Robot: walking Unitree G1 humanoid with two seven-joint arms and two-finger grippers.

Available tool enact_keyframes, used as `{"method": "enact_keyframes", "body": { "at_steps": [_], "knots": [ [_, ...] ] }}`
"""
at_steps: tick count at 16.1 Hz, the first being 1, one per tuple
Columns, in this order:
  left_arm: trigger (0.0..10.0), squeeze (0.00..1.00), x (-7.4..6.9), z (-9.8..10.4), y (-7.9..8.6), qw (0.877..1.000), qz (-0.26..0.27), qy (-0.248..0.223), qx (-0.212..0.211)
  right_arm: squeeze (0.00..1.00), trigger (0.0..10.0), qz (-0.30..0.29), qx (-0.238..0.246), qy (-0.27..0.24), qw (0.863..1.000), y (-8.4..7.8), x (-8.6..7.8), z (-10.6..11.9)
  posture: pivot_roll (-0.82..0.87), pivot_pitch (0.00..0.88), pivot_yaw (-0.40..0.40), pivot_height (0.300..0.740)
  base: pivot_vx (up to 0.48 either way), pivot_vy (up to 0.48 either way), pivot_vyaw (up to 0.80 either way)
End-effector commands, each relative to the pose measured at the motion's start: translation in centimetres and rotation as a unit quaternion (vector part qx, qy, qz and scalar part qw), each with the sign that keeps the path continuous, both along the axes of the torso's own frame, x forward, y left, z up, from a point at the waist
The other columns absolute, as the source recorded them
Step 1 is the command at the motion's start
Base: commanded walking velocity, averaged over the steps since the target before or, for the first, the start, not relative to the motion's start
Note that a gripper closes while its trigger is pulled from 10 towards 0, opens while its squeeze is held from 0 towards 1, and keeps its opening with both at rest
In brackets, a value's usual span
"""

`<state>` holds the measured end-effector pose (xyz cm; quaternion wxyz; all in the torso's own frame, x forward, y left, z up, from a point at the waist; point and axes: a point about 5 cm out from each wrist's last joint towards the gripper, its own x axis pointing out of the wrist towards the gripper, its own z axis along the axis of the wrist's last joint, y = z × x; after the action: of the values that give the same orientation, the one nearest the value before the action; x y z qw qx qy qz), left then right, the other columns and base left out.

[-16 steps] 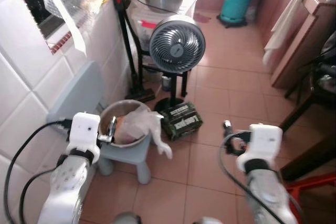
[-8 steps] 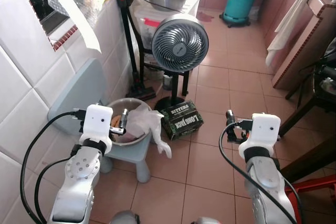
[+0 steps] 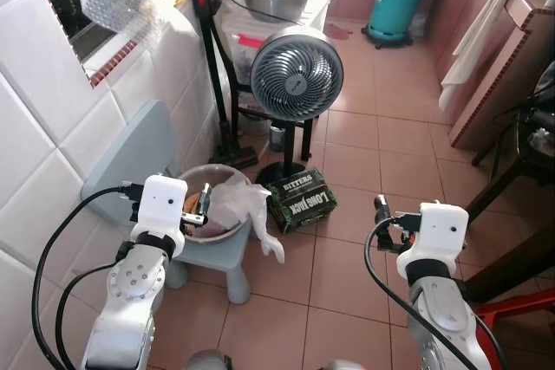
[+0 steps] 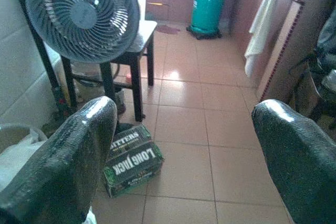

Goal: Setting the table

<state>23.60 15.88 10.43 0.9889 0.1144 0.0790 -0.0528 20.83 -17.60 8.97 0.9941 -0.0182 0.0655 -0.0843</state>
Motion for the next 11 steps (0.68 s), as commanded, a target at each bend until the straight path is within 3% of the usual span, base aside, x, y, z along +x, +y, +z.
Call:
{"method": "enact_keyframes", "body": {
  "at_steps": [1,3,6,11],
  "knots": [
    [10.0,0.00,-0.2,0.2,-0.1,1.000,0.006,-0.002,-0.005,0.00,10.0,-0.014,0.000,0.012,1.000,-0.6,-0.3,-0.4,0.00,0.000,0.019,0.740,0.000,0.000,-0.80],
    [10.0,0.00,-0.3,0.3,-0.3,0.999,0.001,-0.005,-0.031,0.00,10.0,-0.001,-0.012,-0.001,1.000,-0.6,0.0,0.2,-0.02,0.000,0.003,0.740,0.000,0.000,-0.80],
    [10.0,0.00,0.0,0.3,-0.6,1.000,0.009,-0.015,-0.007,0.00,10.0,0.018,-0.016,-0.009,1.000,-0.8,0.4,0.9,-0.03,0.000,-0.012,0.740,0.000,0.000,-0.80],
    [10.0,0.00,0.2,0.6,-0.5,1.000,0.006,-0.014,-0.011,0.00,10.0,0.033,-0.015,-0.019,0.999,-0.3,0.7,1.3,-0.03,0.000,0.017,0.740,-0.472,0.000,0.00]
  ]
}}
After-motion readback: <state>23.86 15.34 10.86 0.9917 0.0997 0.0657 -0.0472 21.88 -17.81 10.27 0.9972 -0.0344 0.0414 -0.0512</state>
